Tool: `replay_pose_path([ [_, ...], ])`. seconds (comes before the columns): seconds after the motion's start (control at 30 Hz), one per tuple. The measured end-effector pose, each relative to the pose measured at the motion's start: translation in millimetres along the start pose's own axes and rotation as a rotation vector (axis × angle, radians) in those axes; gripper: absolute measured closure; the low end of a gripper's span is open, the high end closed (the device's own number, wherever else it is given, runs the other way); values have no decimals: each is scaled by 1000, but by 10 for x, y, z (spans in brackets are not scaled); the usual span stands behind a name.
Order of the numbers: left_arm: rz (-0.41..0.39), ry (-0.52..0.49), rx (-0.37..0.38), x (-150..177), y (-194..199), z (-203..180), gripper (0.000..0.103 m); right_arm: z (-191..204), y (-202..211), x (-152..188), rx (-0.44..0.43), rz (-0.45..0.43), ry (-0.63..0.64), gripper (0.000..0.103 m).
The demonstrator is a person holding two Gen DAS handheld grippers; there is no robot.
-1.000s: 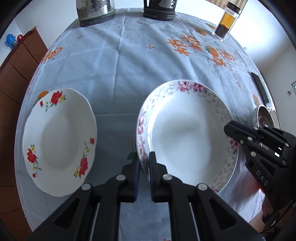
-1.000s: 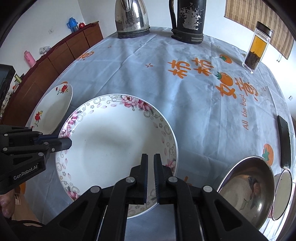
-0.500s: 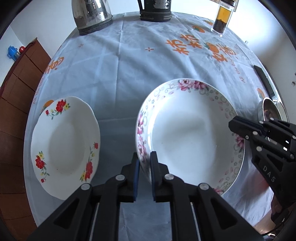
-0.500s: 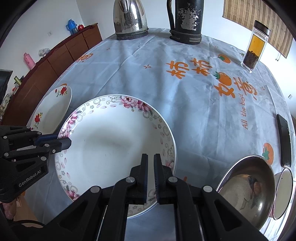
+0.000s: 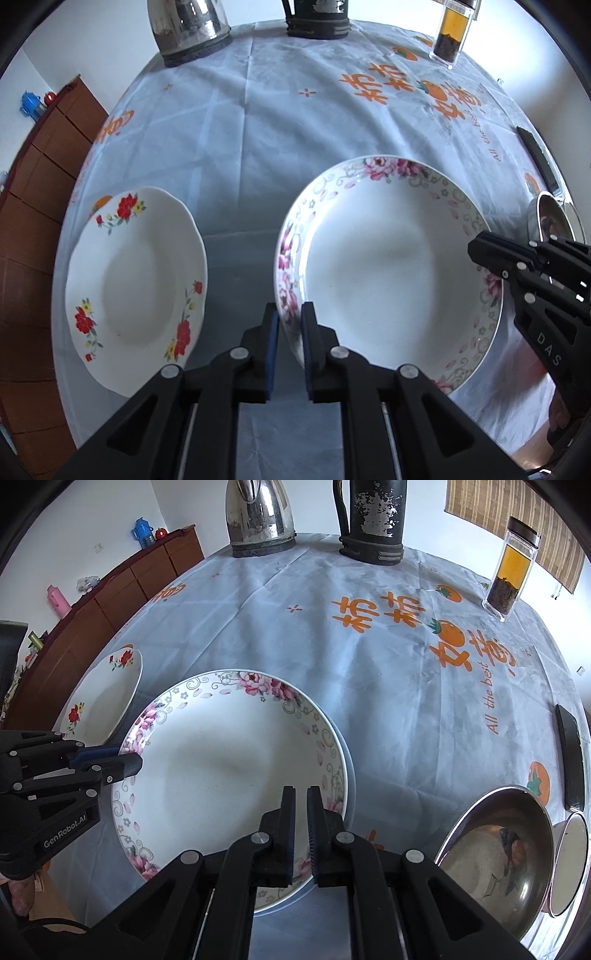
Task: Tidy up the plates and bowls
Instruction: 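Open both tools and release the pink-floral plate rim, then move both tools to the red-floral plate and close them on its rim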
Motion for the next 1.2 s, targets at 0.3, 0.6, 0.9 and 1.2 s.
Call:
replay_pose_path([
  [0.3,-34,-30,-15,-53,57,-27,95,-16,-3,6,5,0,-6,96],
  [0.6,-34,4,-4,-58,64,20,93,-20,-13,22,3,2,-7,96],
  [0.9,-54,43,6,-86,143,67,50,2,-13,26,-14,0,-21,96],
  [1.2,-86,109,58,-93,341,240,32,38,17,-23,-25,-31,-44,47],
])
Point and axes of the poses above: each gripper's, at about its wrist camera, not at the fingertips, and y roughly against the way its jaws point, z to its left, x to its underside, the point moved 10 cm from there along -y, roughly the way its jaws point, and after that the axes turned 10 degrees about y, right-handed, at the moved point
